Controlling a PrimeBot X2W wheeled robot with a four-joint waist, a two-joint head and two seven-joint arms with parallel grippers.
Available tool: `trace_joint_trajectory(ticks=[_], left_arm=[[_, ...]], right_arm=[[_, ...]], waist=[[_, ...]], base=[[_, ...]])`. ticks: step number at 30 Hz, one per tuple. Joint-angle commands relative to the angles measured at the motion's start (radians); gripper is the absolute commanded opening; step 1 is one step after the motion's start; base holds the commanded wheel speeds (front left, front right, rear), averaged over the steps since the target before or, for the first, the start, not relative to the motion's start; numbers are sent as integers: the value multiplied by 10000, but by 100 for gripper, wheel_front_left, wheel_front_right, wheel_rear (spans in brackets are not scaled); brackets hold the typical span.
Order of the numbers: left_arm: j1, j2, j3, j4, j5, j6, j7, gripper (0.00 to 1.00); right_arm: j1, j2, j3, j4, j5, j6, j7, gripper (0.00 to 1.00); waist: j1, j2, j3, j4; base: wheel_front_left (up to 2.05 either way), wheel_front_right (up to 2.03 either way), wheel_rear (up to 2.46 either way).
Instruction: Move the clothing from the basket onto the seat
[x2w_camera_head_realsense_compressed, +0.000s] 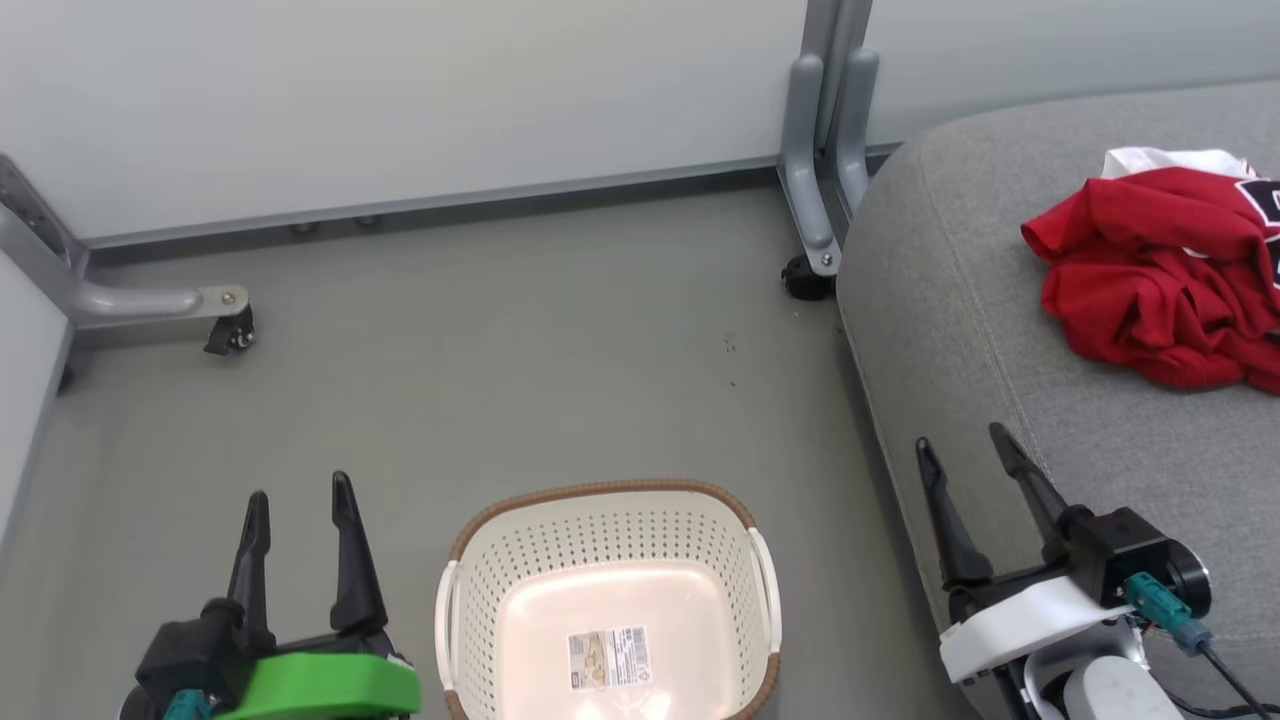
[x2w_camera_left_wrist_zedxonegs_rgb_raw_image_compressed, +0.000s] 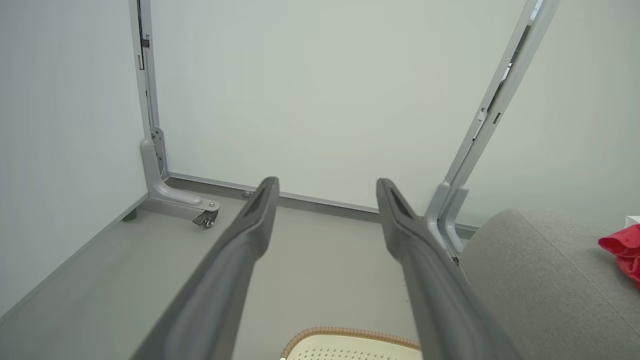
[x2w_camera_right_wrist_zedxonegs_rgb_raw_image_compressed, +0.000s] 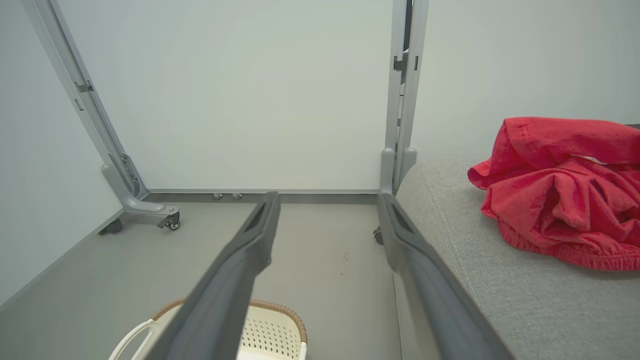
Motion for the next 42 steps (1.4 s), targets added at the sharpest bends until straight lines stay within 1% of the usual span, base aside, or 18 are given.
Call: trace_joint_trajectory(ticks=[1, 4, 8, 10, 16, 24, 33, 42], left_arm=[[260, 25, -53, -69, 154, 94, 0, 100], [510, 28, -224, -160, 427, 31, 0, 100], [862, 26, -506, -288, 1167, 56, -1, 100], [1032, 32, -583, -330, 1136, 178, -1, 100], [1430, 30, -733, -196, 1123, 314, -1, 100], [1843, 28, -785, 1, 1386, 169, -1, 100], [1751, 28, -862, 127, 1638, -4, -1, 100], [1776, 28, -963, 111, 1935, -36, -1, 100]], right_arm=[[189, 7, 134, -147, -91, -14, -29, 100], [327, 5, 387, -374, -134, -14, -29, 100], [698, 93, 607, -711, -233, -14, -29, 100], [907, 111, 704, -820, -288, -14, -29, 100], [1398, 225, 618, -871, -325, -14, -29, 100], [1642, 194, 502, -776, -462, -14, -29, 100], [1823, 266, 362, -790, -524, -14, -29, 100], [1776, 258, 265, -734, -562, -14, -29, 100]], waist=[[1, 0, -313, 147], [1, 0, -497, 136], [1, 0, -778, 139], [1, 0, -889, 133], [1, 0, -1157, 119], [1, 0, -1405, 34], [1, 0, -1519, 60], [1, 0, -1507, 52]], base=[[0, 0, 0], [0, 0, 0], [0, 0, 0], [0, 0, 0], [0, 0, 0], [0, 0, 0], [0, 0, 0], [0, 0, 0]])
